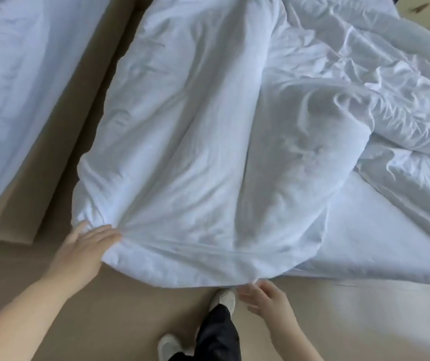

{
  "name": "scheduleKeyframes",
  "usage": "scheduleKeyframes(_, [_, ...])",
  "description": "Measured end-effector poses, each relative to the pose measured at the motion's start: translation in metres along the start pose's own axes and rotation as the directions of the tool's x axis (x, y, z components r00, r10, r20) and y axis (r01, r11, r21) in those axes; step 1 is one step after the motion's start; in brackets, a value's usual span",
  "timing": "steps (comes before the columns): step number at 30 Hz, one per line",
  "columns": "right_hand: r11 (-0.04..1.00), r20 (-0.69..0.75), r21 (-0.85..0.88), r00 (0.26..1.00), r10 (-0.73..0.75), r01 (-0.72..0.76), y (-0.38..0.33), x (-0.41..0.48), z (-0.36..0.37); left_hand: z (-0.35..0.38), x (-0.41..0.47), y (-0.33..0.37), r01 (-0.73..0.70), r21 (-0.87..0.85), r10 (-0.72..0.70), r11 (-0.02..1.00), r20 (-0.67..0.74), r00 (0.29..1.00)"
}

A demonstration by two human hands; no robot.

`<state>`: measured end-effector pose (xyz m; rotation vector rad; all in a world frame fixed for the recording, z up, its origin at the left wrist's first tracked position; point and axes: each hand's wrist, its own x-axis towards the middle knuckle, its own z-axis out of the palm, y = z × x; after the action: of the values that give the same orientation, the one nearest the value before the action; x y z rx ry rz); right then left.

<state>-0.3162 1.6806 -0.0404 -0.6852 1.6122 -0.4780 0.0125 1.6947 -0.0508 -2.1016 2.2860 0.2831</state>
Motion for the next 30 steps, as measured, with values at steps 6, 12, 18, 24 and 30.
scheduleKeyframes(6, [0.989, -0.194, 0.146, 0.98, 0.053, -0.025, 0.015, 0.044, -0.081, 0.032, 0.016, 0.072, -0.171, 0.017, 0.167, 0.985, 0.137, 0.976])
scheduleKeyframes(12, [0.977, -0.268, 0.21, 0.963, 0.031, 0.027, -0.022, 0.105, -0.08, 0.078, 0.065, 0.152, -0.263, 0.008, 0.263, 0.965, -0.015, 0.965])
scheduleKeyframes(18, [0.976, -0.329, 0.21, 0.944, 0.008, 0.065, -0.051, 0.138, -0.078, 0.075, 0.092, 0.134, -0.252, -0.086, 0.216, 0.964, -0.302, 0.929])
scheduleKeyframes(24, [0.92, -0.316, 0.159, 0.901, -0.297, 0.359, -0.091, 0.091, -0.054, 0.015, 0.051, 0.117, -0.2, -0.124, 0.136, 0.972, -0.396, 0.908])
scheduleKeyframes(30, [0.898, -0.414, -0.07, 0.807, -0.422, 0.434, 0.001, 0.006, -0.051, 0.038, 0.0, 0.083, -0.189, -0.124, 0.155, 0.974, -0.243, 0.958])
